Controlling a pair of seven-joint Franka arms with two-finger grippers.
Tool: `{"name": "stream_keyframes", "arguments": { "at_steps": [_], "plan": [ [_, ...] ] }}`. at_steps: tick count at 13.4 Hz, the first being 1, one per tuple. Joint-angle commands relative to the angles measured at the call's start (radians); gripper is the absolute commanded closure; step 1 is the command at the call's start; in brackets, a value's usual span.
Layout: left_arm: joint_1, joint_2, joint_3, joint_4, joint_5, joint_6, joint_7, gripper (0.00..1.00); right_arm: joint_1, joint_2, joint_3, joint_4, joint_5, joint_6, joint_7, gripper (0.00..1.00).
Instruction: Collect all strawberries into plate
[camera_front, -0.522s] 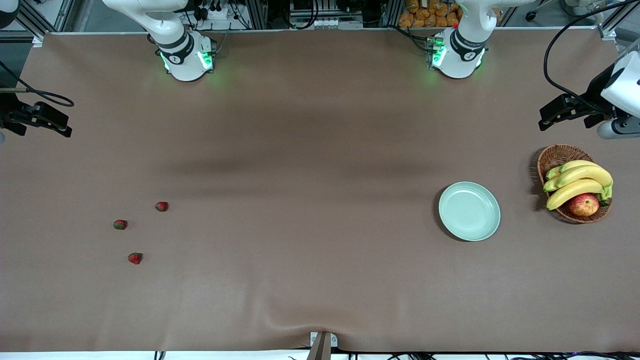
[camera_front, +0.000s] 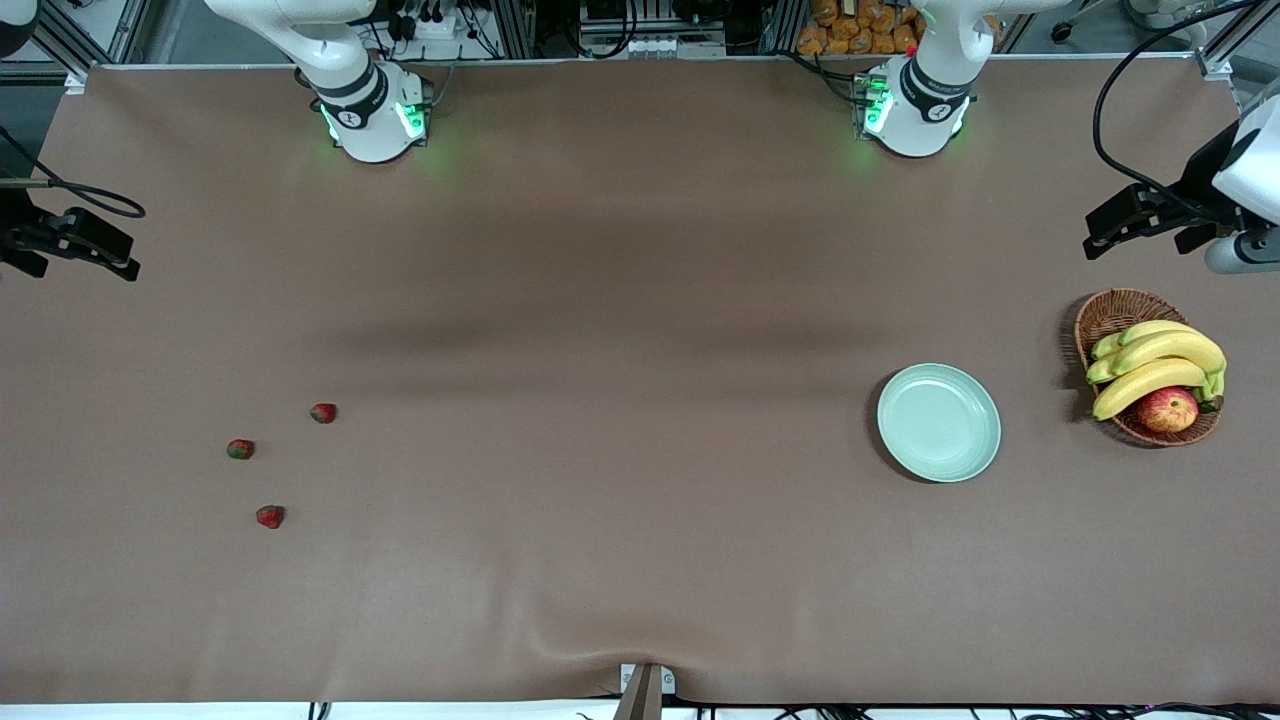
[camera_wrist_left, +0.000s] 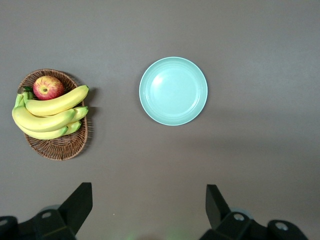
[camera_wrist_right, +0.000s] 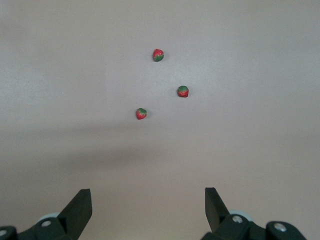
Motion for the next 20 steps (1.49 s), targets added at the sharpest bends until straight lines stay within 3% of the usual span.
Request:
{"name": "stream_keyframes", "arguments": {
  "at_steps": [1,12,16,20],
  "plan": [
    [-0.006,0.015,0.008,0.025,-0.003,-0.027,0.011,0.0,0.001,0.008,-0.002,0.015,0.01,-0.003,0.013,0.0],
    [0.0,0.012,0.011,0.019,-0.003,-0.027,0.011,0.0,0.032,0.095,-0.002,0.022,0.018,0.0,0.01,0.0],
    [-0.001,0.02,0.01,0.011,-0.002,-0.024,0.012,0.0,0.058,0.222,-0.004,0.032,0.0,-0.003,0.002,0.0],
    [-0.001,0.023,0.01,0.007,-0.003,-0.018,0.012,0.0,-0.005,0.316,-0.008,0.036,0.003,0.006,-0.011,0.0]
  ]
}}
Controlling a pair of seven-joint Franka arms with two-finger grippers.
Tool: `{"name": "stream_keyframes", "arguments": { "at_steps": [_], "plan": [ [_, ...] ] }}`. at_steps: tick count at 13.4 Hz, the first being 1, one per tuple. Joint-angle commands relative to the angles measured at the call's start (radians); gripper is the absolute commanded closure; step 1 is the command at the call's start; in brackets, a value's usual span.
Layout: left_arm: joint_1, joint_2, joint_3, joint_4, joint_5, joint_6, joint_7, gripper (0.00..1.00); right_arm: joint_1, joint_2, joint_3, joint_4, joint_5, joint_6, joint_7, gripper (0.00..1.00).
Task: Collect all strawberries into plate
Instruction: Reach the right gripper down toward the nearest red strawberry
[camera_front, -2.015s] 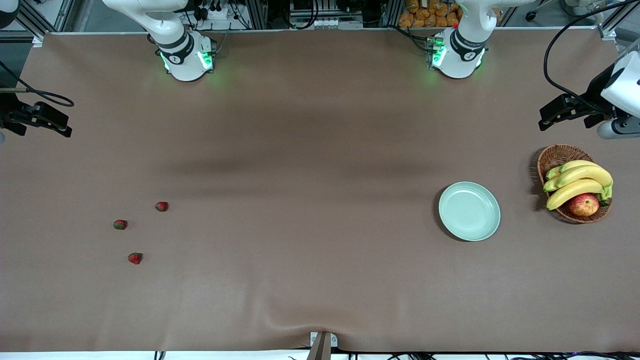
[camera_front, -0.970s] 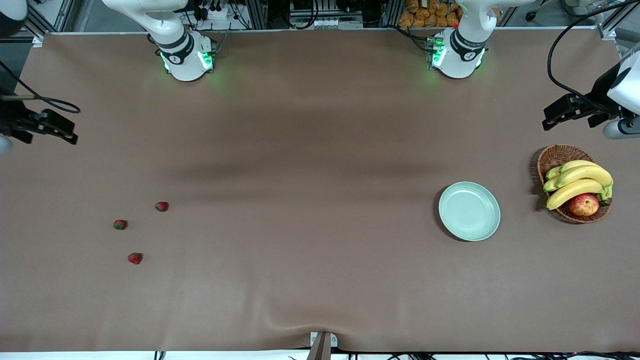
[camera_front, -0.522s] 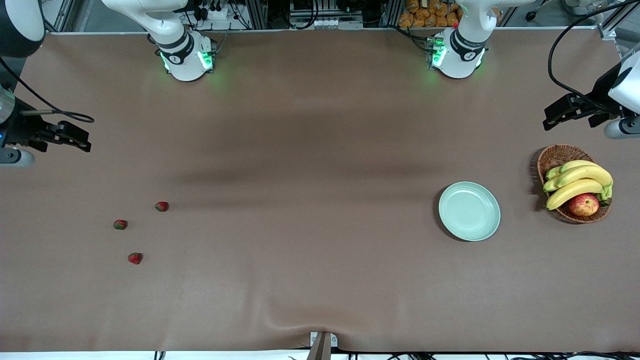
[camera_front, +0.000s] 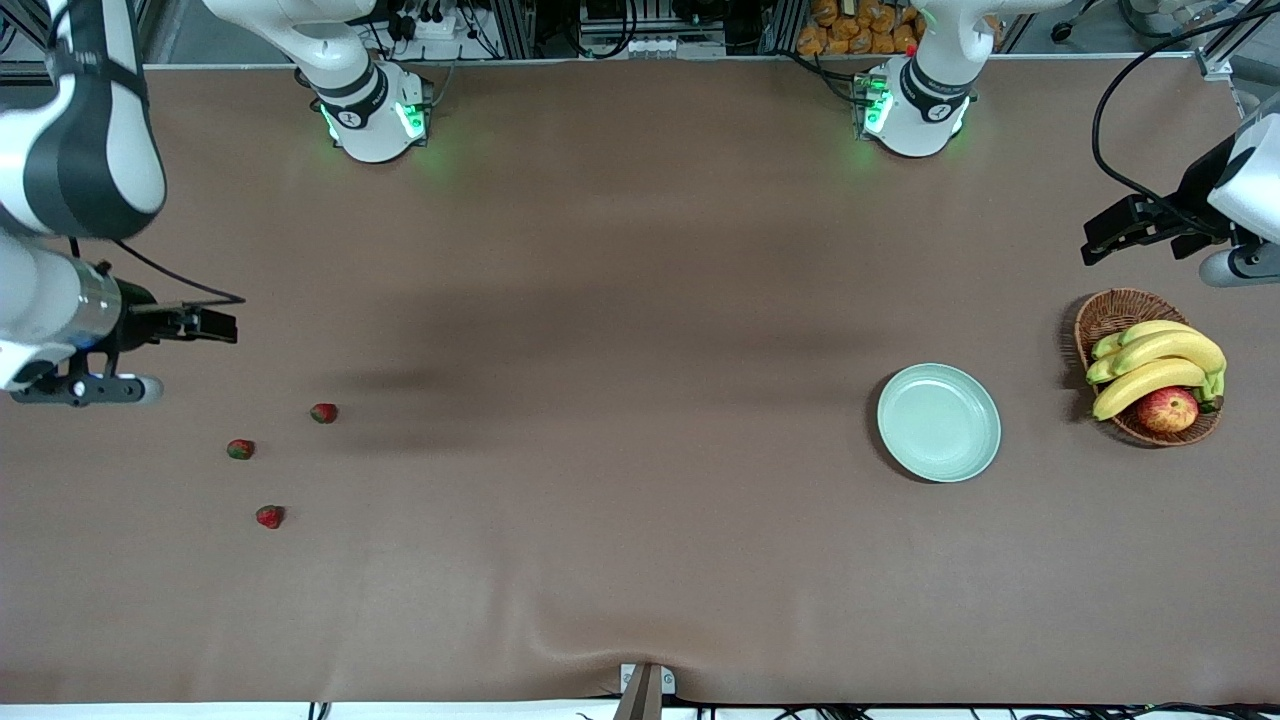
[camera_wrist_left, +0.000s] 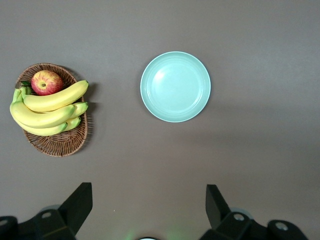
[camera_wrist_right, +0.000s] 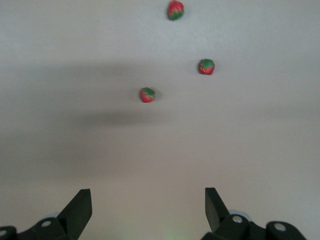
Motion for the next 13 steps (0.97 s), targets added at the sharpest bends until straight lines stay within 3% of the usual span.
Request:
{"name": "stream_keyframes", "arguments": {
  "at_steps": [1,7,10,13],
  "plan": [
    [-0.004,0.001,0.004,0.007,-0.002,-0.008,0.012,0.0,-0.061,0.085,0.001,0.036,0.01,-0.004,-0.053,0.0],
    [-0.004,0.007,0.002,0.006,-0.002,-0.008,0.012,0.0,-0.036,0.236,0.005,0.021,0.039,0.161,-0.057,0.0],
    [-0.002,0.009,0.002,0.004,-0.002,0.002,0.012,0.0,-0.023,0.294,0.005,-0.101,0.049,0.38,-0.055,0.0],
    [-0.004,0.009,0.002,0.004,-0.003,0.002,0.012,0.0,-0.017,0.324,0.007,-0.132,0.059,0.454,0.004,0.0]
  ]
}}
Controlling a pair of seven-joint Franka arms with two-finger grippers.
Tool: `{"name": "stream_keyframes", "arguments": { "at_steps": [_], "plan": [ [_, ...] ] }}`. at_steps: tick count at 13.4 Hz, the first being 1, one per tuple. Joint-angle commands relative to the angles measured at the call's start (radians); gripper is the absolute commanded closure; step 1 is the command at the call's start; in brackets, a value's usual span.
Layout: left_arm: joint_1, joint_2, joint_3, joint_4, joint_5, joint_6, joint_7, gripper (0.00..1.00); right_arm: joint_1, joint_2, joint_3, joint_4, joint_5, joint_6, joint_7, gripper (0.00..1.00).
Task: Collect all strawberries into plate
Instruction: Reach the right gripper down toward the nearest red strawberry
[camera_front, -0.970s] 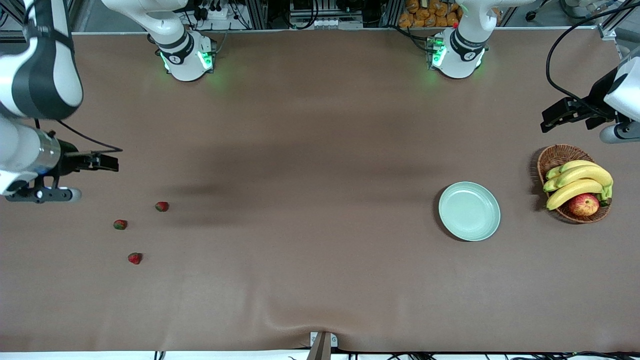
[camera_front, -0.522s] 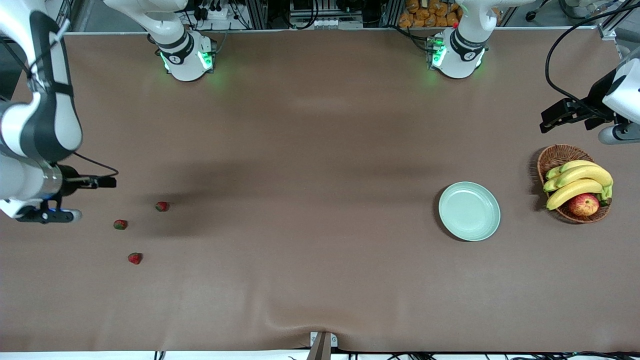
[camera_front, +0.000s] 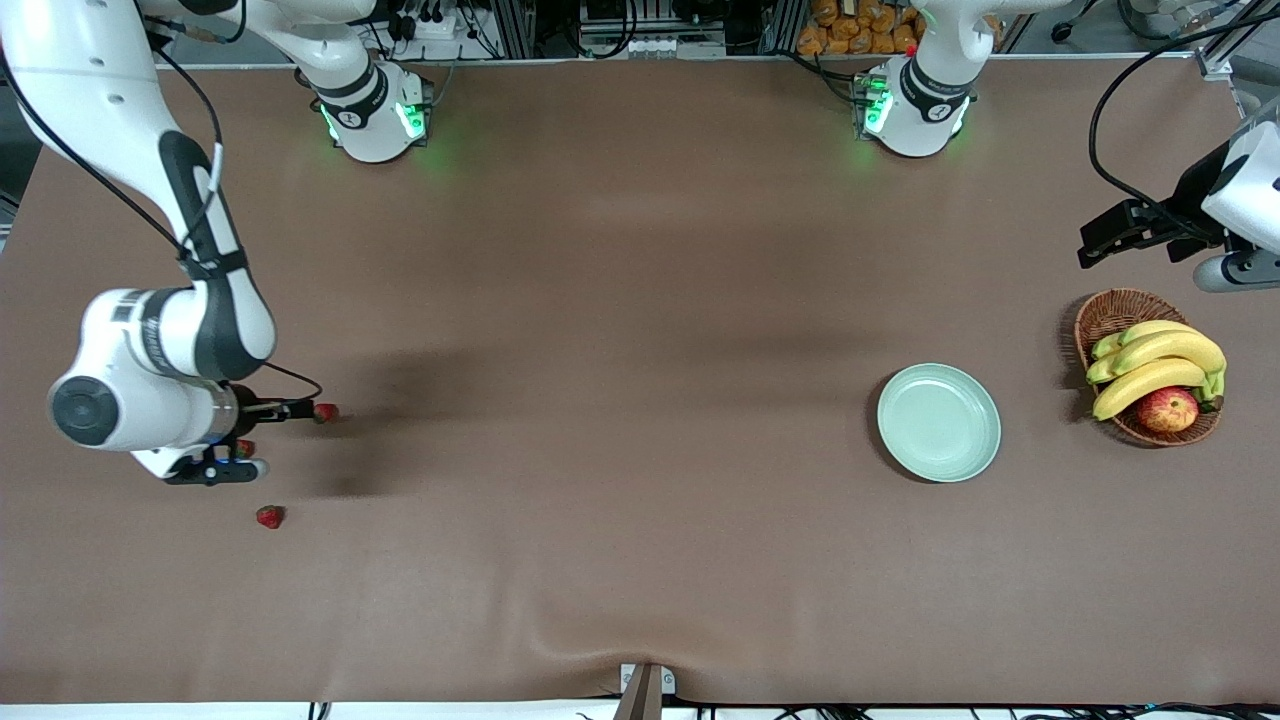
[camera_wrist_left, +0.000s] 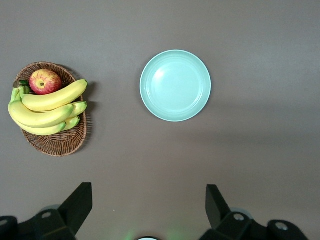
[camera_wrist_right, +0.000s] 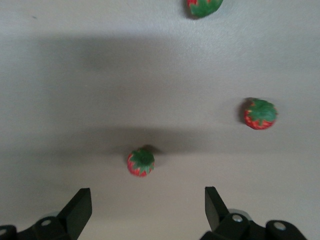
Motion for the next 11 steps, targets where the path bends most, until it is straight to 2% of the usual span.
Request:
{"name": "stream_keyframes", "arguments": {
  "at_steps": [1,6,11],
  "plan": [
    [-0.004,0.001,0.0,0.011,-0.002,0.001,0.012,0.0,0.008,0.013,-0.002,-0.023,0.038,0.056,0.065,0.0],
    [-0.004,0.002,0.0,0.013,-0.003,0.002,0.014,0.0,0.003,0.058,-0.002,-0.033,0.105,0.079,0.076,0.0],
    [-0.002,0.002,0.0,0.013,-0.003,0.004,0.014,0.0,0.0,0.084,-0.002,-0.033,0.111,0.088,0.082,0.0]
  ]
}}
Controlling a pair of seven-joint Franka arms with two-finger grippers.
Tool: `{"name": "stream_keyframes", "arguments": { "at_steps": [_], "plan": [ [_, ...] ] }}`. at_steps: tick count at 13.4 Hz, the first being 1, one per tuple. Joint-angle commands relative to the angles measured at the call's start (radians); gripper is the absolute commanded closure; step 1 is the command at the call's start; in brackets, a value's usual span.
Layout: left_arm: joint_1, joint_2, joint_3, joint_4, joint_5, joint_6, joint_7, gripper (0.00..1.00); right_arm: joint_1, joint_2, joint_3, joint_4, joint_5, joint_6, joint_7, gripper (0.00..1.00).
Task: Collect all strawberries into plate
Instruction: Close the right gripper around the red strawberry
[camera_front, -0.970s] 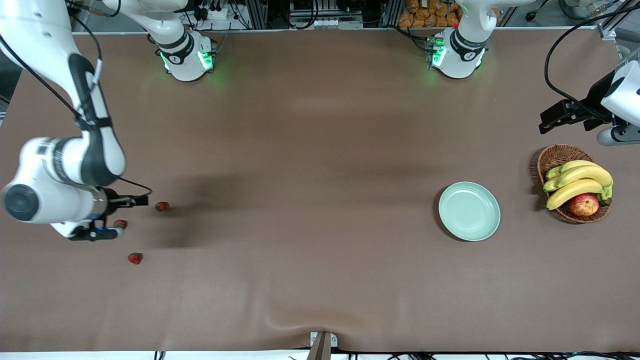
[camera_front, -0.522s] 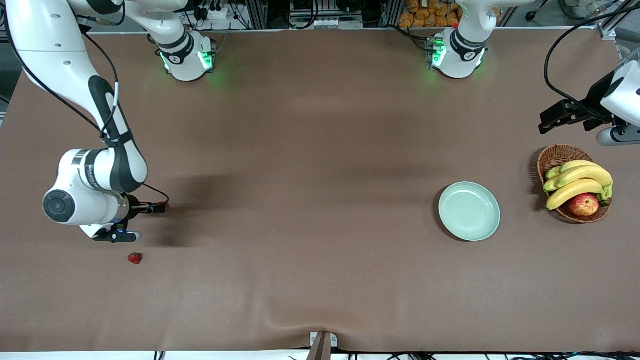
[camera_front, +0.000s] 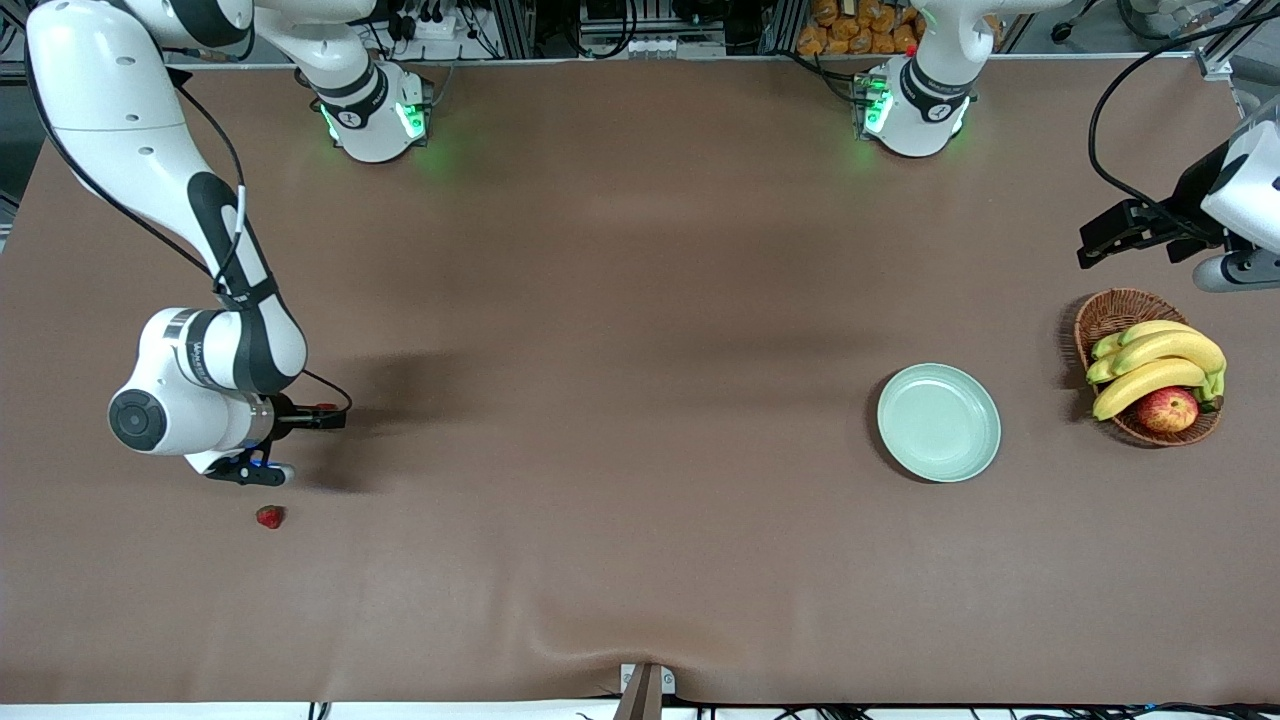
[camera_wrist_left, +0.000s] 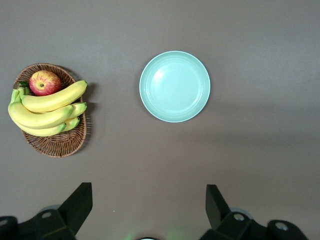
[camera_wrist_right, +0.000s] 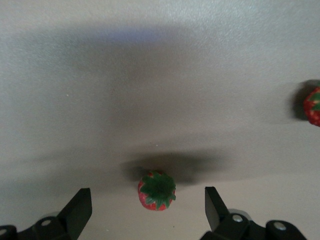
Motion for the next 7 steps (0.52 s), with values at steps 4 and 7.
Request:
{"name": "stream_keyframes", "arguments": {
  "at_steps": [4,7],
  "plan": [
    [-0.002,0.002,0.002,0.006,-0.002,0.002,0.014,0.0,-0.003,0.005,0.0,-0.004,0.015,0.011,0.011,0.01],
    [-0.002,0.002,0.002,0.004,-0.002,0.001,0.014,0.0,0.0,0.007,0.0,-0.004,0.015,0.011,0.011,0.22]
  ]
}}
